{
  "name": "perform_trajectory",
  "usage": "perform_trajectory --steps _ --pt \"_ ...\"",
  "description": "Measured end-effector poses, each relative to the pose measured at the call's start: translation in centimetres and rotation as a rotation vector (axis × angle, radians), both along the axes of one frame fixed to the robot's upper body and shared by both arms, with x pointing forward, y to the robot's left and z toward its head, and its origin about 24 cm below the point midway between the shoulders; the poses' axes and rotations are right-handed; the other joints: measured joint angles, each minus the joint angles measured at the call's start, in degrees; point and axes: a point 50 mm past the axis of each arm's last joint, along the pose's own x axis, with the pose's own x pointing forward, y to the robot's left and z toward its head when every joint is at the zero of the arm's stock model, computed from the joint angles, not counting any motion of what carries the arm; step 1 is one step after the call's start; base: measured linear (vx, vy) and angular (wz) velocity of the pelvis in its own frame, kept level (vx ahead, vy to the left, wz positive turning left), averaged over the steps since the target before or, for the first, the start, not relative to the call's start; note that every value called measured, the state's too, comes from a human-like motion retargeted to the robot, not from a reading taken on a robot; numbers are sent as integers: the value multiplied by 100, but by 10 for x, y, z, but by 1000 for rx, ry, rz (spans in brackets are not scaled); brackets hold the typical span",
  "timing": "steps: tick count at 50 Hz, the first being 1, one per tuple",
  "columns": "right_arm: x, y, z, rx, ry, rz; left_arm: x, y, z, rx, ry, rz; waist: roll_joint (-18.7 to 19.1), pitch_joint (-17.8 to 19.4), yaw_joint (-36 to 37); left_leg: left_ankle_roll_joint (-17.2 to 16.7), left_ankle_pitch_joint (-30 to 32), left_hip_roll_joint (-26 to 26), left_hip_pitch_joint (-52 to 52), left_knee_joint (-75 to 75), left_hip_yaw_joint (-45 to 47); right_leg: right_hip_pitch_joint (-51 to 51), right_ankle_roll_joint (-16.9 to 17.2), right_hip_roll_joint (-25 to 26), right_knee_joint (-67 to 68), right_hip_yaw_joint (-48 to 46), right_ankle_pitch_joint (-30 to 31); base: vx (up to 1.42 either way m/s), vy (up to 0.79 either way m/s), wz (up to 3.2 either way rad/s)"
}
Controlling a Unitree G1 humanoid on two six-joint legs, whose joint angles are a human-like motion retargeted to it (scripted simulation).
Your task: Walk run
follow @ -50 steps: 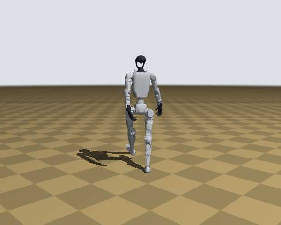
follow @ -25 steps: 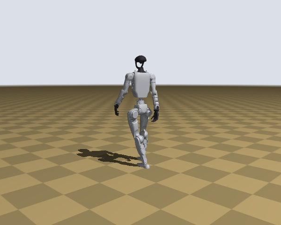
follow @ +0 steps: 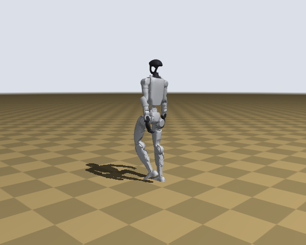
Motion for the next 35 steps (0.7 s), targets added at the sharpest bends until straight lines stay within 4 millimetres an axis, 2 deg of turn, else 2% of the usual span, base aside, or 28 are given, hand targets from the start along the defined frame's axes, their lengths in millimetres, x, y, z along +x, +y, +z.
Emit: perform_trajectory --steps 2,5,8,10,13,15,17,18,20,21,23,26,28,30,31,33,35 --pt "30 -15 11 -39 -101 37 -26 -1 7 -9 83 17 -4 44 210 92 -358 189 -273 -902 218 279 -11 208 -141 -104 -127 81 -34 9" --pt "64 -37 29 -109 -210 74 -58 1 19 -9 212 45 62 138 518 170 -634 459 -456 -2558 848 734 -1 541 -276 -248 -387 98 -31 29" --pt "79 -50 40 -172 -275 73 -84 2 31 32 329 100 48 146 617 42 -1042 63 -573 -4158 830 1173 89 737 -328 -428 -532 89 -28 58" --pt "81 -53 43 -191 -296 54 -97 0 37 58 387 150 -22 101 582 154 -1234 -196 -587 -4669 608 1387 225 781 -285 -582 -427 117 -25 61" --pt "71 -41 33 -156 -269 32 -103 -14 40 46 420 251 -279 72 957 349 -1324 106 -343 -4207 1284 1603 535 649 15 -205 363 112 -20 -69" --pt "54 -27 22 -104 -218 20 -99 -25 38 20 399 318 -322 7 1234 388 -996 309 -179 -3971 1819 1691 789 560 358 -10 1450 148 -7 -81" --pt "33 -7 9 -27 -144 54 -85 -29 32 -27 331 408 -271 -198 1129 388 -948 464 -78 -3594 1321 1600 783 681 881 44 2732 123 -32 11" --pt "21 4 4 14 -98 91 -75 -28 28 -54 286 467 -238 -263 1025 388 -1156 569 -101 -3275 1024 1408 706 740 1422 108 3216 124 -28 88" --pt "-6 17 -5 68 -4 148 -46 -23 17 -91 200 571 -314 -79 666 388 -1563 358 168 -2737 817 859 600 429 3558 -12 3377 132 -8 169" --pt "-19 25 -8 90 36 170 -27 -16 11 -77 151 608 -117 -19 656 388 -1608 464 345 -2767 575 707 602 685 3732 101 3377 107 6 164" --pt "-50 37 -12 130 125 212 17 0 0 -39 25 648 301 9 676 388 -1691 646 695 -2918 71 340 412 1293 3748 303 3147 82 8 135" --pt "-98 56 -13 178 274 262 95 23 -9 5 -262 589 497 87 594 388 -1666 439 1188 -3230 -595 -376 199 1585 3783 745 2260 103 -4 190" --pt "-129 68 -11 214 362 247 147 35 -4 8 -462 481 584 127 295 388 -1621 255 1537 -3448 -1126 -814 60 1380 3413 679 1627 76 -11 297" --pt "-159 79 -7 262 434 188 195 46 8 3 -646 348 596 94 -56 388 -1593 30 1811 -3609 -1649 -1228 -6 821 2758 287 1178 103 -26 320" --pt "-172 84 -4 293 468 142 216 51 16 5 -721 282 585 60 -258 388 -1599 -79 1914 -3638 -1898 -1411 36 586 2330 155 1162 92 -32 313" --pt "-196 94 2 347 534 48 252 61 32 16 -846 157 574 13 -630 388 -1676 -219 2142 -3629 -2326 -1730 65 276 1447 58 1065 95 -43 289" --pt "-212 104 8 393 585 -46 279 71 49 41 -940 45 512 12 -913 388 -1766 -307 2423 -3611 -2701 -2036 -62 155 650 94 783 101 -56 226"
